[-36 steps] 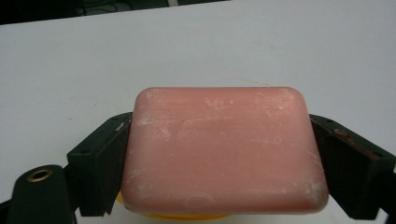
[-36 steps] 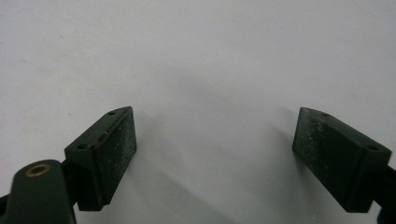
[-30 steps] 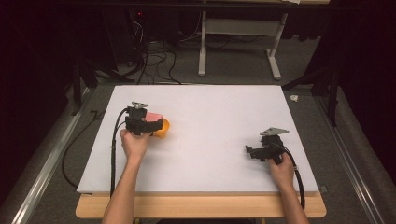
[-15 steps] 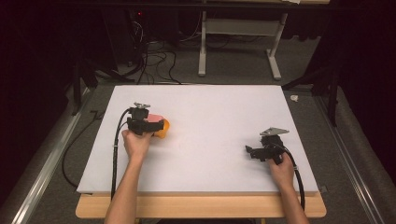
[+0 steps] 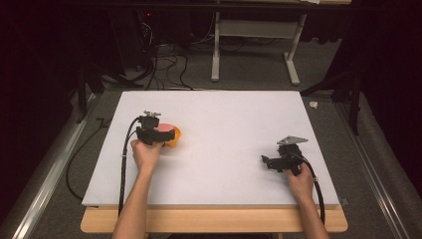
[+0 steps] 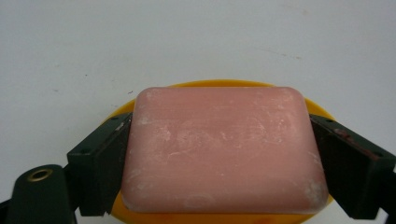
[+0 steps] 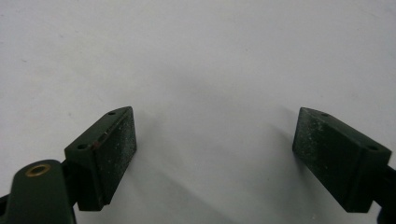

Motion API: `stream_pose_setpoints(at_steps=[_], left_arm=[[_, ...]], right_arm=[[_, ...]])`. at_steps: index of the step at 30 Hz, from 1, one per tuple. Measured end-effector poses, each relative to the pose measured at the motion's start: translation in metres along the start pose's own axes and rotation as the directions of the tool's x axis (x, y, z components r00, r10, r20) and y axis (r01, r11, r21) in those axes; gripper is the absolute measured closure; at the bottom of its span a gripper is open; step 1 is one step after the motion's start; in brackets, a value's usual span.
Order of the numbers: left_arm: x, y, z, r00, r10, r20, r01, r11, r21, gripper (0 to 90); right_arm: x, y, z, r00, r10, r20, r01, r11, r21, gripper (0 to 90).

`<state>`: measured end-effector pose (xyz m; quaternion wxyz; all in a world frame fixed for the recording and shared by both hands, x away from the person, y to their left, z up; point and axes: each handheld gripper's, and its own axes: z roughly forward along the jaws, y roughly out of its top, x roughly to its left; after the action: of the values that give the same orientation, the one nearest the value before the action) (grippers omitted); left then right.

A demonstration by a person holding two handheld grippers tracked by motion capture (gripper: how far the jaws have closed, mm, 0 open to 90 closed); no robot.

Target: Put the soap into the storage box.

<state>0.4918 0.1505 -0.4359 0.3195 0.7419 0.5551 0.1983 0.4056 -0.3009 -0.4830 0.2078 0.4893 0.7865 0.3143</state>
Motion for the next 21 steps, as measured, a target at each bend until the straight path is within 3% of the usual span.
stream_pose_setpoints(at_steps=[17,21], left_arm=[[-0.0008,-0.0026,0.0070,1.0000,0.003,-0.004,-0.003,0.9997,0.025,13.8],[-0.0001,-0.0028,0.0081,0.9999,-0.012,0.007,0.012,0.9996,0.025,13.7]], right_arm=[[0.0000,0.0000,0.0000,1.0000,0.000,0.000,0.000,1.000,0.000,14.3],[0.0000,0.0000,0.0000,1.0000,-0.001,0.000,0.001,1.000,0.000,14.3]])
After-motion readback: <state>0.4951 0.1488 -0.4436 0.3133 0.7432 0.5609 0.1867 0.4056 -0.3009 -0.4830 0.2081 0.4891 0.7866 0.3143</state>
